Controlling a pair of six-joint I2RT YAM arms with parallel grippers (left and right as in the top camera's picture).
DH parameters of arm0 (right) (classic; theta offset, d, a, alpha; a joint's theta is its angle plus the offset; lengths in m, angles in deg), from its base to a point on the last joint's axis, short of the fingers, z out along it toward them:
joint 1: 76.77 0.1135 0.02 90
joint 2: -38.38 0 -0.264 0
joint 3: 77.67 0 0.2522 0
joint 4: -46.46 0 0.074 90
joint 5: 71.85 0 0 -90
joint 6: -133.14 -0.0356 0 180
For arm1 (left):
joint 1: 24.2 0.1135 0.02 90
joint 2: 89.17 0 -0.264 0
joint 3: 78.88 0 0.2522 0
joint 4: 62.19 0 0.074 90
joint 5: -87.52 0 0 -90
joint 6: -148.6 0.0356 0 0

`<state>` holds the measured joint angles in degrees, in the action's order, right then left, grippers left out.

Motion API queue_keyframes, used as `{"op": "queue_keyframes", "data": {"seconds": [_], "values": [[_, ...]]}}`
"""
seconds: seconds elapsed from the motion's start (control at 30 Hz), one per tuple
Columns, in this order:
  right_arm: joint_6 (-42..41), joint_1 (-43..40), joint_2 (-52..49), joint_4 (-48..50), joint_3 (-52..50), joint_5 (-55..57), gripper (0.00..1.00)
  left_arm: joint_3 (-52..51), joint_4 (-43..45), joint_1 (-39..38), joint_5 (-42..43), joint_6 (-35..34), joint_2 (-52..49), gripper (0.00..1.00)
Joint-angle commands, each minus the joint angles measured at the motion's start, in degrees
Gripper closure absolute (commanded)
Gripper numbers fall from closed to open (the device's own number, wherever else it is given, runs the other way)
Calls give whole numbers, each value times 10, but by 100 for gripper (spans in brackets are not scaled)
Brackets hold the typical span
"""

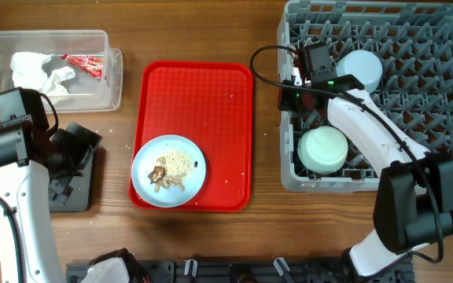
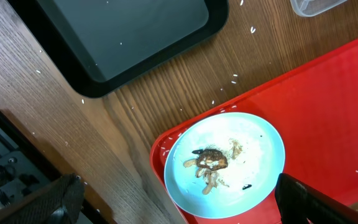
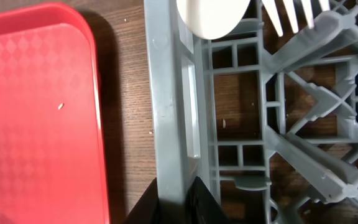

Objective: Sort waste into correct bins and load items into the dishwasher rack
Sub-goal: 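Lift the right gripper out of the rack and move it aside, then reach the left gripper to the light-blue plate and grasp its rim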

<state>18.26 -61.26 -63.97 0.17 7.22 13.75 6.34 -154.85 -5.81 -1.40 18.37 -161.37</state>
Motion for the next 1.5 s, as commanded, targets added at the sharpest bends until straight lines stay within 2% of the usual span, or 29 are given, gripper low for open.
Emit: {"op": "queue_keyframes", "data": {"seconds": [0.0,0.13,0.33,0.37,0.43,0.53,0.6,0.63,0.67,0.8,0.9,1.07,1.17,1.33,1.37,1.47], "values": [[-39,1,-5,9,8,9,86,-2,0,3,-10,-10,2,0],[-17,1,2,-2,9,-28,86,-2,0,3,-10,-10,2,0],[-6,1,77,-61,39,-47,72,-2,0,3,-10,-10,2,0],[-6,1,91,-72,46,-48,68,-2,0,3,-10,-10,2,0],[-6,1,128,-86,55,-59,51,-2,0,3,-10,-10,2,0],[-6,1,180,-89,55,-81,41,-2,0,3,-10,-10,2,0],[-7,1,213,-89,55,-97,30,-2,0,3,-10,-10,2,0],[-7,0,231,-89,55,-94,17,-2,0,3,-10,-10,2,0],[-7,-3,248,-89,55,-85,0,-2,0,3,-10,-10,2,0],[-13,-44,309,-113,55,-36,0,-2,0,3,-10,-10,2,0],[-38,-114,348,-153,55,23,0,-2,0,3,-10,-10,2,0],[-37,-189,358,-188,54,102,0,-2,0,3,-10,-10,2,0],[-38,-201,346,-232,53,118,0,-2,0,3,-10,-10,2,0],[-38,-201,320,-233,53,119,0,-2,4,3,-9,-10,2,0],[-38,-201,315,-233,53,119,0,-2,16,3,2,-10,2,0],[-38,-201,292,-233,53,119,0,-2,-7,-2,170,2,2,0]]}}
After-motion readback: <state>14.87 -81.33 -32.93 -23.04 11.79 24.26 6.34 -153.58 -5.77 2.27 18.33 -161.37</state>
